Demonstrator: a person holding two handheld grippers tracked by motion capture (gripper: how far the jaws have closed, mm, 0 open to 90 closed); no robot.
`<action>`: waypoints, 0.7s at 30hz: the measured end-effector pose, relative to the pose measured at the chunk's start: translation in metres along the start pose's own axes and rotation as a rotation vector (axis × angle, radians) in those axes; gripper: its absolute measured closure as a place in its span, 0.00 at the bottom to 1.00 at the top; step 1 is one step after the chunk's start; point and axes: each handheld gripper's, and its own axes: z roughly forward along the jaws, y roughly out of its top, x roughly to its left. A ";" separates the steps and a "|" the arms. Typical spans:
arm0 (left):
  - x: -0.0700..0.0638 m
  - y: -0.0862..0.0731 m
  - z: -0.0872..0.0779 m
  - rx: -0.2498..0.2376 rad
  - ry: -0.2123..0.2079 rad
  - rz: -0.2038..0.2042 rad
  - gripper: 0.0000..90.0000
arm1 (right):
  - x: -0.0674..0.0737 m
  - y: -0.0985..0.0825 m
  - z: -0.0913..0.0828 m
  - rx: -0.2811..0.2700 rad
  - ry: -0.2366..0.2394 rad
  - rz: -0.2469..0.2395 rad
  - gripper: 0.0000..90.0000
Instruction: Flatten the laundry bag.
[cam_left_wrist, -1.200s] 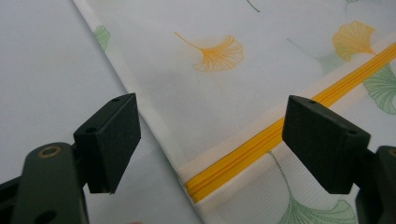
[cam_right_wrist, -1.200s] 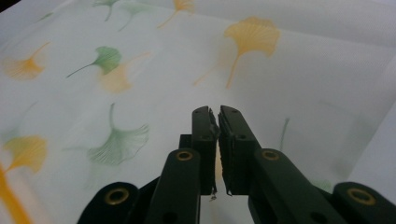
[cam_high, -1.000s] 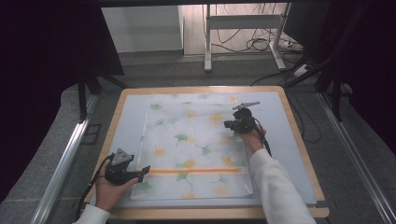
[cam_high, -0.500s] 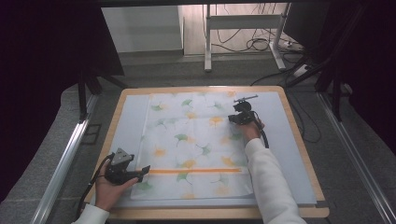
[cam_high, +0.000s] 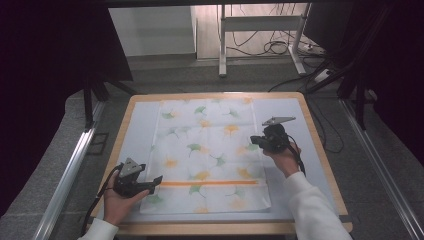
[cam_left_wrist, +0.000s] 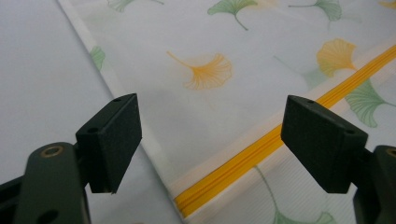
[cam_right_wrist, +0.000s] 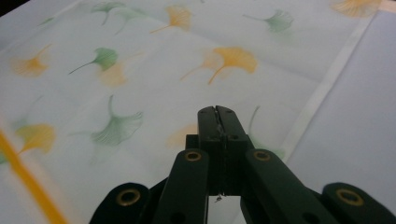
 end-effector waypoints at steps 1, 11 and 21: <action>-0.003 0.001 -0.001 -0.017 0.013 0.019 0.23 | 0.002 -0.003 -0.003 0.000 0.007 -0.004 0.99; -0.030 0.017 0.007 -0.019 -0.035 0.111 0.25 | 0.035 -0.056 -0.024 0.032 0.086 -0.031 0.99; -0.035 0.027 0.020 0.006 -0.086 0.064 0.25 | 0.062 -0.088 -0.040 0.058 0.131 -0.047 0.99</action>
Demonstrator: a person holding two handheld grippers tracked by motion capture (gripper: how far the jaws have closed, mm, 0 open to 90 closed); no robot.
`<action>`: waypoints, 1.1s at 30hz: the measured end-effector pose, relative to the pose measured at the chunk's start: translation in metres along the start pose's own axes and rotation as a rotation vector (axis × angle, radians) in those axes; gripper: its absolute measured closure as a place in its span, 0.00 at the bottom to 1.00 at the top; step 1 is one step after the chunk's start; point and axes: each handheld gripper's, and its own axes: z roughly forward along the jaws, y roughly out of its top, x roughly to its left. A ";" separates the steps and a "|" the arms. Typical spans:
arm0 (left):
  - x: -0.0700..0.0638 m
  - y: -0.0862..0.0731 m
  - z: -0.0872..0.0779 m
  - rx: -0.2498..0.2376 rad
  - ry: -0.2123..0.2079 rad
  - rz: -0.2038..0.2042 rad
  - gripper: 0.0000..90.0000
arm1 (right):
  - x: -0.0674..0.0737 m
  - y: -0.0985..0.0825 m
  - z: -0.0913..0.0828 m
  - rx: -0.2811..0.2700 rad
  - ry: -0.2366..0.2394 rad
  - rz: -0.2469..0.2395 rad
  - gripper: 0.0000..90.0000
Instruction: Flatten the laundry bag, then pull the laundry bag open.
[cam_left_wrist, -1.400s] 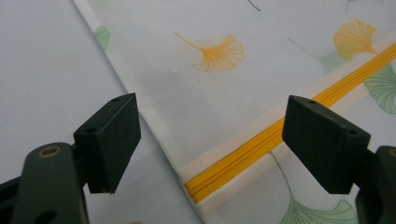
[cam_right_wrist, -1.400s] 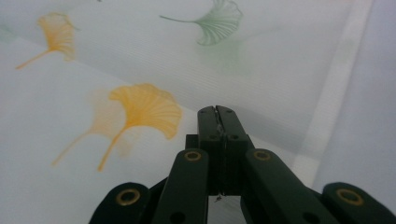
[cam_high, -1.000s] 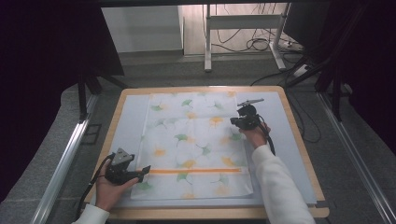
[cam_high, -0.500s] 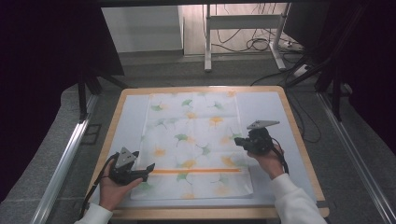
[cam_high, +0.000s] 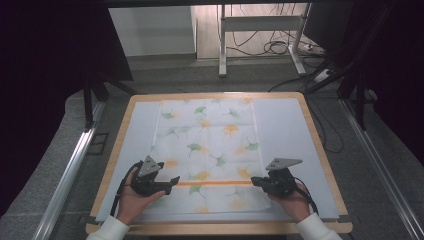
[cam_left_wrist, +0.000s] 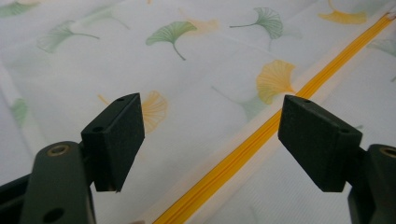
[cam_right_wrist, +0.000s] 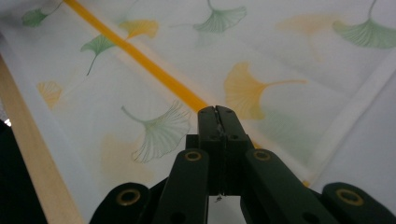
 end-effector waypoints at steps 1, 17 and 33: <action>0.000 0.002 0.001 0.003 0.022 -0.011 0.23 | 0.005 -0.006 0.000 0.010 0.009 0.000 0.99; -0.007 0.024 0.018 -0.008 -0.080 -0.026 0.29 | 0.014 -0.026 0.000 0.050 0.020 0.011 0.99; -0.050 0.058 0.046 0.001 -0.120 0.107 0.34 | 0.014 -0.034 -0.007 0.051 0.003 0.005 0.99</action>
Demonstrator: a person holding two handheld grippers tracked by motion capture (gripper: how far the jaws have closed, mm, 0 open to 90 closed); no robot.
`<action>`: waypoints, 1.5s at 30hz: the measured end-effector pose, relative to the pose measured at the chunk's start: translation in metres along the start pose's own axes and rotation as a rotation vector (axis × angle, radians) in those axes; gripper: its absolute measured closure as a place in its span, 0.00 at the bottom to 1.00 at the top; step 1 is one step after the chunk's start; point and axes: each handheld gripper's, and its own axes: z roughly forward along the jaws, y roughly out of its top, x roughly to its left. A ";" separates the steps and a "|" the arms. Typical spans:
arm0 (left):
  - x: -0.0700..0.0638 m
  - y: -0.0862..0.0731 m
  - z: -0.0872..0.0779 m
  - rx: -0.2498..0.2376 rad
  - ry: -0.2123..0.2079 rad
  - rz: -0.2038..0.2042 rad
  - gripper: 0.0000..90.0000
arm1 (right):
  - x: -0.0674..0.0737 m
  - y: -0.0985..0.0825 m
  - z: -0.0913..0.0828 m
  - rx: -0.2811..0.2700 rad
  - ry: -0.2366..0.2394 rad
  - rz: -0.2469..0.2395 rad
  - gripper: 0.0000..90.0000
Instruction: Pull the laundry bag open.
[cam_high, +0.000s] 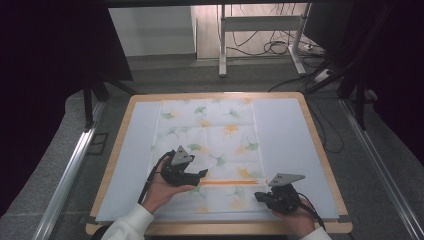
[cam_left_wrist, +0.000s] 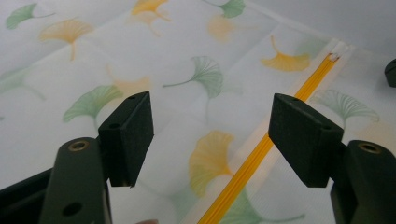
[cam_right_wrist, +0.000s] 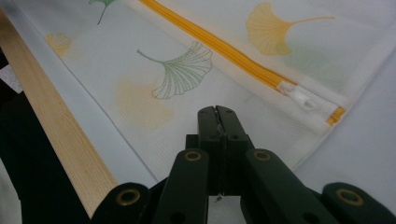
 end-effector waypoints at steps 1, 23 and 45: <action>-0.002 0.002 0.002 0.007 -0.005 0.010 0.33 | -0.001 0.000 -0.001 -0.005 -0.002 0.001 0.99; -0.035 0.043 0.056 0.040 -0.102 0.095 0.36 | -0.007 -0.003 -0.002 0.001 -0.035 0.017 0.99; -0.058 0.063 0.088 0.056 -0.161 0.116 0.37 | -0.009 -0.004 0.001 0.007 -0.028 0.026 0.99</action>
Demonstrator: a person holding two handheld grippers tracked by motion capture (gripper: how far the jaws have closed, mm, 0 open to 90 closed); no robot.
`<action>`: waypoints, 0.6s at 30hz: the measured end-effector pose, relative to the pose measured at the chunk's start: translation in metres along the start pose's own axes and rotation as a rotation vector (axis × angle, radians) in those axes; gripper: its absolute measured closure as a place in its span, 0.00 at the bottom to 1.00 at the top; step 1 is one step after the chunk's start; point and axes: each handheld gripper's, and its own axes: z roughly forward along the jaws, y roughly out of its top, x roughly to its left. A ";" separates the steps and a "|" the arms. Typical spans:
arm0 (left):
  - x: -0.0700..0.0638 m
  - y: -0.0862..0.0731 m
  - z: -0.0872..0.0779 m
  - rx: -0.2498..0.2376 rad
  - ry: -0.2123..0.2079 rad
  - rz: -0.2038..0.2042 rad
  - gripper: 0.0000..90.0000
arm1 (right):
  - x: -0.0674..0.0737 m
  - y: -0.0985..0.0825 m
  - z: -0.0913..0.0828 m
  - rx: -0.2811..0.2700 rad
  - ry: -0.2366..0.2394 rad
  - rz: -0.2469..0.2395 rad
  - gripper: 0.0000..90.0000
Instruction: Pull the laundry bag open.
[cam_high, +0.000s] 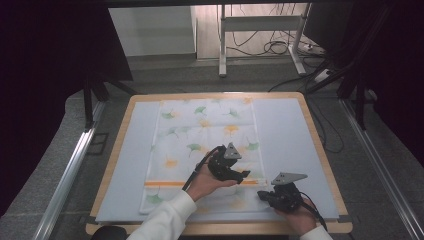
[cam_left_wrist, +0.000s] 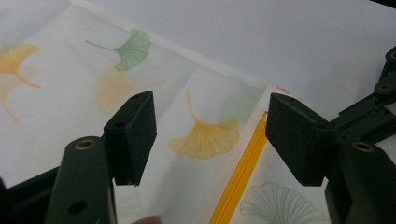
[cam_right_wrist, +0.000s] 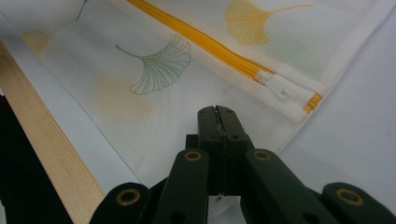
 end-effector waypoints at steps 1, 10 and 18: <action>-0.001 0.001 0.001 0.001 -0.004 0.003 0.37 | 0.000 0.000 0.000 0.001 -0.002 0.004 0.99; -0.006 0.006 0.011 0.009 -0.018 0.020 0.37 | -0.001 -0.002 0.001 0.012 -0.015 -0.003 0.99; -0.013 0.008 0.029 0.022 -0.052 0.028 0.40 | 0.000 -0.004 0.000 0.012 -0.012 0.000 0.99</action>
